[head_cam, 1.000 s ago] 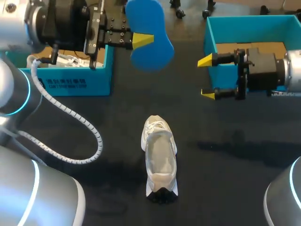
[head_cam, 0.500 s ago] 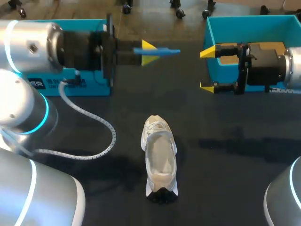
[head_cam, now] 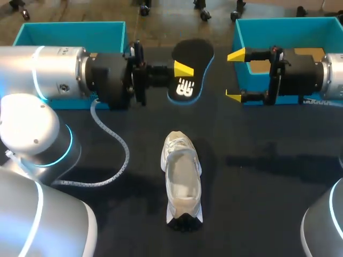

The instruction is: Take the shoe out of the shoebox, open the shoe tongue, remove and reinsert the insole, then place the shoe into the shoebox

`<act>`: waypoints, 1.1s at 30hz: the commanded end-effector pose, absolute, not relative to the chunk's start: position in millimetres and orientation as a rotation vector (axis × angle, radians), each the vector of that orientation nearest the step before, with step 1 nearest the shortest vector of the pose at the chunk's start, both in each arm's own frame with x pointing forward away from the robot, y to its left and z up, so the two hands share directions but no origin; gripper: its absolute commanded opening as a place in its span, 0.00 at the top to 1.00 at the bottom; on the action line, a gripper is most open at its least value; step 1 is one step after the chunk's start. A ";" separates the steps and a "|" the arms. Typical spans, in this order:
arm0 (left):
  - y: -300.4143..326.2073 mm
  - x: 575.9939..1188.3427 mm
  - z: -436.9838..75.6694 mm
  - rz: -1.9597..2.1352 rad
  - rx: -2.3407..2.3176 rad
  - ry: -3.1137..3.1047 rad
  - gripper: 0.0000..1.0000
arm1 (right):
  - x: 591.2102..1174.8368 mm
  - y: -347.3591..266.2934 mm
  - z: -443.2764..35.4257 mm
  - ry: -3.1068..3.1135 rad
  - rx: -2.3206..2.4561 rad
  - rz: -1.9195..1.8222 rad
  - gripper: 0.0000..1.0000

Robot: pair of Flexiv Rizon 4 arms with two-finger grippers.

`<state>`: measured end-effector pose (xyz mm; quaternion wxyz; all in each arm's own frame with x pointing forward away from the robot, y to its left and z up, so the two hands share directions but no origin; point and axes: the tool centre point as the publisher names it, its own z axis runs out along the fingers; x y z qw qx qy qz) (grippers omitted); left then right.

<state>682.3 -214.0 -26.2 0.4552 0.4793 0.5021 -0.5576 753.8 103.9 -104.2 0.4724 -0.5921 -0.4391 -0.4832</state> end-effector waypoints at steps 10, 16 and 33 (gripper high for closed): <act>-220.7 716.9 -63.1 -1.278 1.181 1.278 1.00 | 755.1 105.7 -104.7 -1.077 -1.451 -1.181 0.00; -219.9 725.8 -72.0 -1.196 1.220 1.254 1.00 | 755.1 105.7 -104.7 -1.077 -1.451 -1.181 0.00; -221.8 750.8 -106.9 -1.168 1.231 1.278 1.00 | 769.3 132.1 -121.3 -1.092 -1.343 -1.183 0.00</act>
